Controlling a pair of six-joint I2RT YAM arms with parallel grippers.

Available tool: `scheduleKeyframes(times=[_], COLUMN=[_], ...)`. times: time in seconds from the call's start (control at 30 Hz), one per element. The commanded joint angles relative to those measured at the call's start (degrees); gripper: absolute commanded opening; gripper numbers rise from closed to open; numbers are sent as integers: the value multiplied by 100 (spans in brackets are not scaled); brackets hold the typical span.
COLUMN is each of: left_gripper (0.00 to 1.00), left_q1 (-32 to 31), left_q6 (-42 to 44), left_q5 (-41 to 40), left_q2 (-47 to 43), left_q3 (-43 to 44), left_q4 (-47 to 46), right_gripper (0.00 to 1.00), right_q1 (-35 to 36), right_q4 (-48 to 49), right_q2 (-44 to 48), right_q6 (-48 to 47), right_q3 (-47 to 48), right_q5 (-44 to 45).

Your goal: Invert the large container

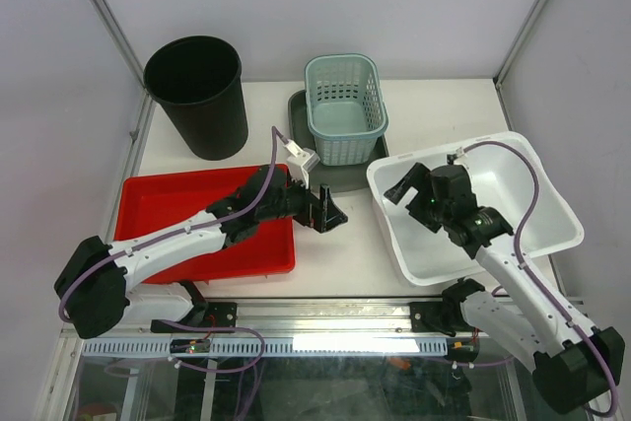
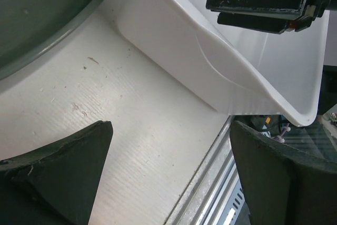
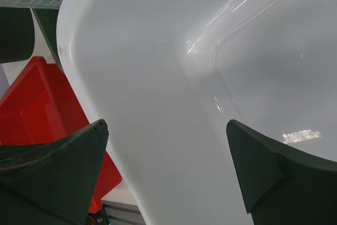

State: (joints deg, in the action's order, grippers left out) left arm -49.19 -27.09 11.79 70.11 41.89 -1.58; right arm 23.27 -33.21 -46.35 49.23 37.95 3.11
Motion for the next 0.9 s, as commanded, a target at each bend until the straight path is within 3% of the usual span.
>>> scheduleKeyframes(times=[0.0, 0.37, 0.6, 0.87], left_gripper=[99, 99, 99, 99], left_q1=[-42, -39, -39, -39], left_q6=[-34, -127, -147, -95], left_q5=[201, 327, 467, 552], left_q2=[56, -46, -120, -226], left_q3=[337, 216, 161, 110], left_q4=[-399, -409, -439, -448], right_gripper=[99, 99, 99, 99], right_q1=[192, -8, -936, -1395], right_q4=[-97, -1471, -2576, -2315], right_q2=[-261, -1285, -2562, -3501], right_q6=[442, 1533, 2412, 2314], right_q3=[573, 2321, 3483, 3873], right_q5=[762, 3044, 2699, 2195])
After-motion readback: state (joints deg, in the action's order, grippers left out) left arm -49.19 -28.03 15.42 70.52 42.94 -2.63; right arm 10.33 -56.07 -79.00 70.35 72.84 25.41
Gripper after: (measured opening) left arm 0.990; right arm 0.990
